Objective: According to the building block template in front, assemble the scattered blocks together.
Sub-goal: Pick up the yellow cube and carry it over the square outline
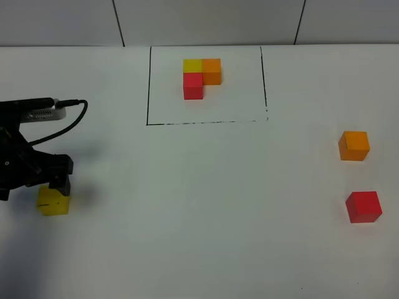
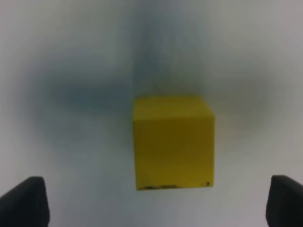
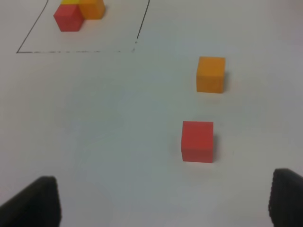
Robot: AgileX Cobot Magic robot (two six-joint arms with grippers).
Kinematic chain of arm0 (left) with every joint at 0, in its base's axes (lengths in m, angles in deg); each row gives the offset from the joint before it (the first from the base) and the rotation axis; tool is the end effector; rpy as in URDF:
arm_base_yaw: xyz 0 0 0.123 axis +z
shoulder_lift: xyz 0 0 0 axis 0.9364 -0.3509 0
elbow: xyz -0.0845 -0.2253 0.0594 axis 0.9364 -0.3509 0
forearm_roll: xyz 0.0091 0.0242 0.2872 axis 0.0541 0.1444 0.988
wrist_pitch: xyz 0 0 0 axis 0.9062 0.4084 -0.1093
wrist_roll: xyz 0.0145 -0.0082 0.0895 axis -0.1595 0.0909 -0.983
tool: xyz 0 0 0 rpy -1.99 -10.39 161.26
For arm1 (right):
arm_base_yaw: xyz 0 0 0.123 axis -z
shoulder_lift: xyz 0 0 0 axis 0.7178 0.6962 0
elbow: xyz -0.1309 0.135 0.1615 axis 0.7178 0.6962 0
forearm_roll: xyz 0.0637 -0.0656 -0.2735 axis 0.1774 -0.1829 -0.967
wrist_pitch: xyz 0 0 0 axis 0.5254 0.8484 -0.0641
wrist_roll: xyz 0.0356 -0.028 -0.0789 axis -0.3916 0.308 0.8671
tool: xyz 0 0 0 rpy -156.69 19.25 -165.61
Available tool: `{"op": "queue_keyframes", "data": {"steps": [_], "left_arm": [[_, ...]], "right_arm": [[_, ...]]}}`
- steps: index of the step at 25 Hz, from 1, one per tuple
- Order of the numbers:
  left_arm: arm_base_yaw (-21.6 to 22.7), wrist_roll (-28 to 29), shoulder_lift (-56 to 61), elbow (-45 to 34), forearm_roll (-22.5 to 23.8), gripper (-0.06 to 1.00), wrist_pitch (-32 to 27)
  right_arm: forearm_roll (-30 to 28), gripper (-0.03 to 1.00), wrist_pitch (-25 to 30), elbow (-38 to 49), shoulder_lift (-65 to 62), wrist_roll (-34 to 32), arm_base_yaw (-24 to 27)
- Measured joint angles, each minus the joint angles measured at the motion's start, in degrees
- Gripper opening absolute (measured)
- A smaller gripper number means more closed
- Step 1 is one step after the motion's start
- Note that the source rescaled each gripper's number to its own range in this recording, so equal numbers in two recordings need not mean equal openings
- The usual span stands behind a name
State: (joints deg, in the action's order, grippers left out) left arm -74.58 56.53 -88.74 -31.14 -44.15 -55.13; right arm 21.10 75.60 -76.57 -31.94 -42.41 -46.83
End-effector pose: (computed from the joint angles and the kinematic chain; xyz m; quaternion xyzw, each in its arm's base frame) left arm 0.3063 -0.0264 0.1100 -0.0297 0.9950 -0.0058 0.0953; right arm 0.0659 0.0102 0.2933 0.0003 0.8511 0.0669 0.5208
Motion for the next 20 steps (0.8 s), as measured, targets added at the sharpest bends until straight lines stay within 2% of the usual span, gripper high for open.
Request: {"op": "queue_keyframes", "data": {"steps": [11,20], "left_arm": [[0.0,-0.04,-4.57,-1.49,-1.0,1.0,5.49],[0.0,-0.16,-6.28,-1.49,-1.0,0.97,7.65]], "right_arm": [[0.0,0.8,0.0,0.0,0.0,-0.05,0.0],[0.0,0.8,0.0,0.0,0.0,-0.19,0.0]]}}
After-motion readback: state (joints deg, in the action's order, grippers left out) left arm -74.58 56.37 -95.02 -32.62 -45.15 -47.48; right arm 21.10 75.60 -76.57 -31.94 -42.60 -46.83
